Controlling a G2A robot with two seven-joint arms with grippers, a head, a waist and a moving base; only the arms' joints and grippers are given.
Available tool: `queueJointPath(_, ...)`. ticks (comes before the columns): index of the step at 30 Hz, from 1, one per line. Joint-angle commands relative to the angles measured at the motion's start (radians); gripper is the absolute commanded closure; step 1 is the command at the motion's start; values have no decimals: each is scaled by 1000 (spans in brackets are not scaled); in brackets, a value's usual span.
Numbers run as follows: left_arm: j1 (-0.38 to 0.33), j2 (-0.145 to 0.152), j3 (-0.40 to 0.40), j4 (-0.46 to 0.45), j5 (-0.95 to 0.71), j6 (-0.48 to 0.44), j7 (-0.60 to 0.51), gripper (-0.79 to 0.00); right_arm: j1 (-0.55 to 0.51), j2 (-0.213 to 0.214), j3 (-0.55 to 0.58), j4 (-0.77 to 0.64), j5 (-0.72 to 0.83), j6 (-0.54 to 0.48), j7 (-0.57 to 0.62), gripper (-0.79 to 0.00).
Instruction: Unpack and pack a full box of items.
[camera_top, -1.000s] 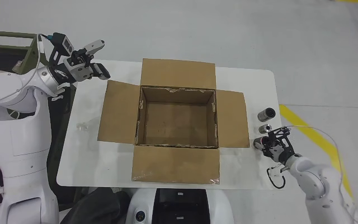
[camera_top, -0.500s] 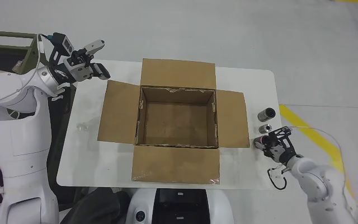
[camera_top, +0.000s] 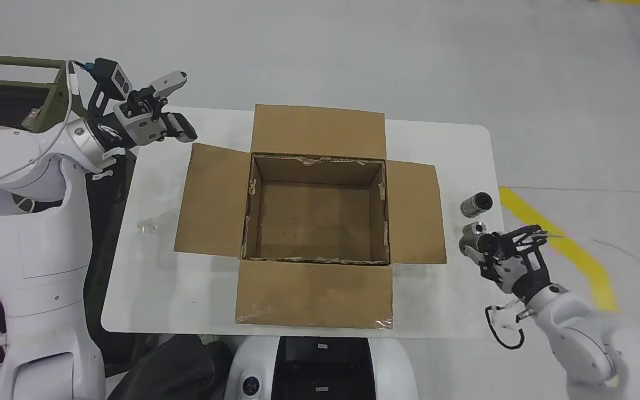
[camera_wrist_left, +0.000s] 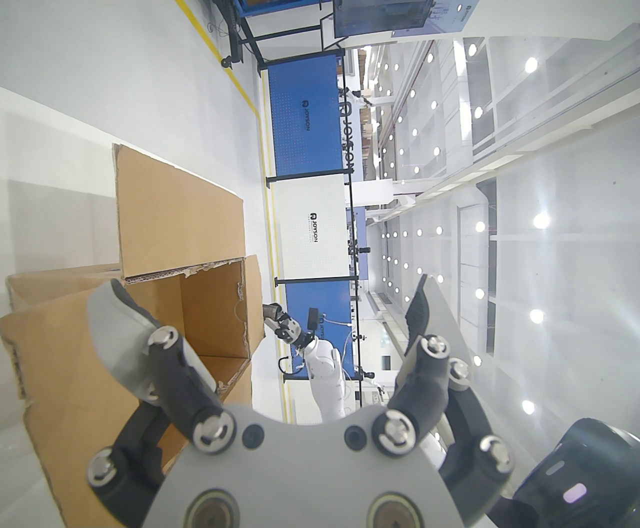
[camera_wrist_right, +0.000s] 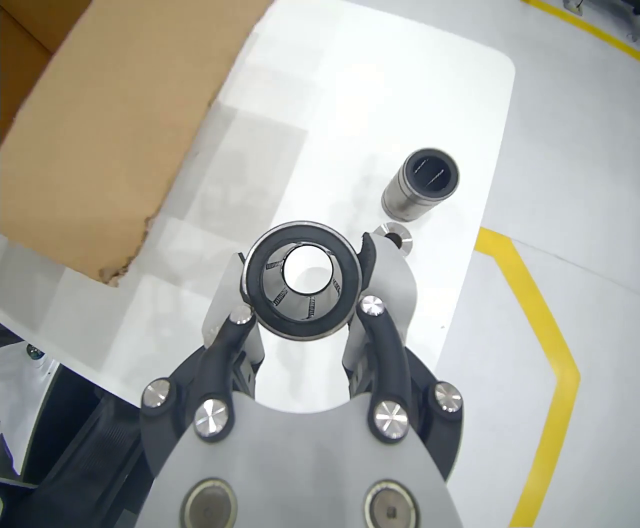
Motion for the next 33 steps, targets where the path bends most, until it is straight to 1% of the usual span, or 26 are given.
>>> queueJointPath(1,0,0,0,0,0,0,0,-785,-9,-2,11,-29,-6,42,-27,0)
queueJointPath(3,0,0,0,0,0,0,0,-785,-9,-5,5,-57,7,58,-49,0)
queueJointPath(8,0,0,0,0,0,0,0,-785,30,-7,-29,-121,-43,104,-50,0)
queueJointPath(16,0,0,0,0,0,0,0,-785,114,-5,-112,-210,-103,88,-15,0)
queueJointPath(23,0,0,0,0,0,0,0,-785,198,-6,-181,-240,-97,70,9,0)
queueJointPath(28,0,0,0,0,0,0,0,-785,290,-7,-280,-225,-107,41,61,0)
queueJointPath(33,0,0,0,0,0,0,0,-785,416,-14,-419,-166,-116,26,116,0)
